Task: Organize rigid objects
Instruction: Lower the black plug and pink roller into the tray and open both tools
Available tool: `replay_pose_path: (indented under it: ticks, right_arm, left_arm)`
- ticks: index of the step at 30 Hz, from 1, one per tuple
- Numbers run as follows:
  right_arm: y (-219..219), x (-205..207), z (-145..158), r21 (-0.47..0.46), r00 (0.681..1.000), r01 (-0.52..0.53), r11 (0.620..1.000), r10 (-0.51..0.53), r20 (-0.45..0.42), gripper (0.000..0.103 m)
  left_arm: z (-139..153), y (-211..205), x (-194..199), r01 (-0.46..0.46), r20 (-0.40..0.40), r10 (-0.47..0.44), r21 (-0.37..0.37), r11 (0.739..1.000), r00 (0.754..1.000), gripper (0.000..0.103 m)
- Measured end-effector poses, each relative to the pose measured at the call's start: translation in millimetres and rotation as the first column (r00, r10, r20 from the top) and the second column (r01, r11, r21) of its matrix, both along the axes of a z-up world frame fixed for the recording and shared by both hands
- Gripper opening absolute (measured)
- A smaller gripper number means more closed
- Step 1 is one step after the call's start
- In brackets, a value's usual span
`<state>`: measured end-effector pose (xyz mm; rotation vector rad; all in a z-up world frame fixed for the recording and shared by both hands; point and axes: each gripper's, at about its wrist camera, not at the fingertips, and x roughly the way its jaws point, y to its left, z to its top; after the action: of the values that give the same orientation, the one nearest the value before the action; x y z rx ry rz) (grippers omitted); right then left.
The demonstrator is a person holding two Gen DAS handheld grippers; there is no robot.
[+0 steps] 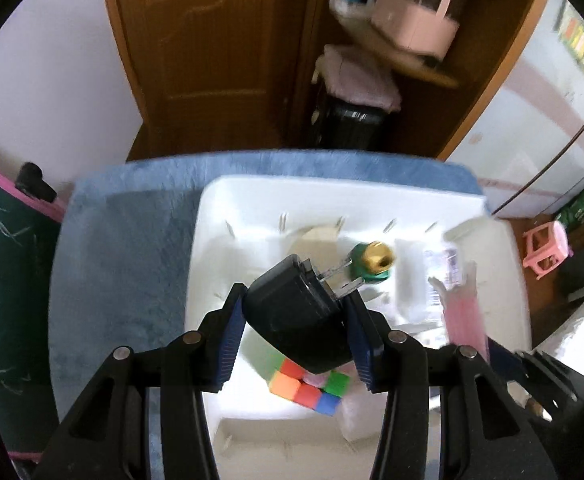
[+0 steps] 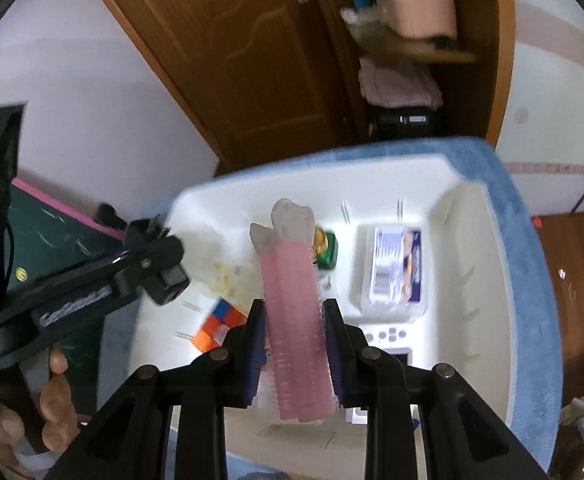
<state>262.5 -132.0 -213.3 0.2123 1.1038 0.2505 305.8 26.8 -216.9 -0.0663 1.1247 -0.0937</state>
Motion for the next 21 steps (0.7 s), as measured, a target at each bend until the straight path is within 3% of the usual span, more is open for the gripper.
replay_pose_path:
  ticks: [6,7,8,10,12,21]
  right_arm:
    - [11.6,-1.9,-29.4,-0.048,0.997,-0.03,0.998,0.027,-0.07,0.031]
    - [12.3,-2.9,-31.3,-0.048,0.996,-0.036,0.998,0.032,-0.08,0.034]
    - [11.8,-3.9,-33.8,-0.037,0.995,-0.042,0.998,0.039,-0.09,0.037]
    - [10.0,-6.9,-34.0,-0.027,0.995,-0.036,0.999,0.033,-0.091,0.057]
    - [8.3,-14.1,-28.4,-0.021,0.997,-0.033,0.999,0.032,-0.066,0.061]
    - [-0.2,-47.4,-3.4,-0.024,1.0,-0.019,1.0,0.019,-0.014,0.061]
  left_arm:
    - [-30.9,-2.3,6.8,0.017,-0.082,-0.015,0.023,1.0,0.997,0.053]
    - [-31.3,-2.7,6.0,0.027,-0.09,-0.025,0.012,1.0,0.996,0.059]
    - [-30.7,-2.7,4.7,0.033,-0.098,-0.033,0.0,0.999,0.995,0.072]
    - [-24.5,-2.5,-0.5,0.035,-0.087,-0.035,-0.01,0.999,0.996,0.083]
    - [-17.7,-4.9,-4.7,0.044,-0.071,-0.044,-0.014,0.999,0.996,0.083]
    - [14.3,-3.6,-42.8,0.048,-0.018,-0.048,-0.021,0.999,0.999,0.083]
